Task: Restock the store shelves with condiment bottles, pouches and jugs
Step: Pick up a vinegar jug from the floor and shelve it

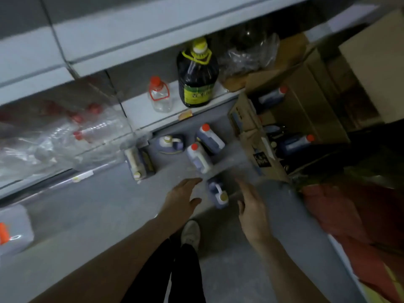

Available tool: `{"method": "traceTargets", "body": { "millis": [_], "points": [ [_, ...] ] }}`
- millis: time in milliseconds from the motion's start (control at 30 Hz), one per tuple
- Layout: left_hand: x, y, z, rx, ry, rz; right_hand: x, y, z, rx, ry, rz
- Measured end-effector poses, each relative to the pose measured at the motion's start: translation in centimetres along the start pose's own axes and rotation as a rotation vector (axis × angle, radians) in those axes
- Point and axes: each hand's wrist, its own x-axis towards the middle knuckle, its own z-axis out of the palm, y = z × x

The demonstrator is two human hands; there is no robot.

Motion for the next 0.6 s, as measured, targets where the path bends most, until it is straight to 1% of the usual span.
{"method": "traceTargets", "body": {
  "millis": [100, 200, 333, 433, 467, 533, 600],
  "points": [
    [3.4, -3.5, 5.2, 0.013, -0.073, -0.05, 2.5, 5.3, 3.0, -0.093, -0.082, -0.008],
    [6.6, -6.9, 10.3, 0.017, -0.128, -0.099, 6.4, 9.5, 6.0, -0.197, -0.198, -0.072],
    [10.8, -10.7, 16.6, 0.012, -0.196, -0.153, 12.5, 14.4, 10.8, -0.426, -0.417, -0.192],
    [13.3, -12.9, 20.4, -0.019, -0.236, -0.162, 16.2, 17.0, 15.0, -0.449, -0.565, -0.256],
    [14.0, -13.4, 21.5, -0.026, -0.248, -0.166, 17.2, 17.7, 16.6, -0.524, -0.625, -0.273],
    [15.0, -14.2, 23.7, -0.032, -0.268, -0.179, 18.7, 18.8, 19.1, -0.677, -0.747, -0.213],
    [15.7, -15.0, 25.4, -0.02, -0.285, -0.188, 19.9, 19.7, 20.8, -0.764, -0.863, -0.173]
  ]
}}
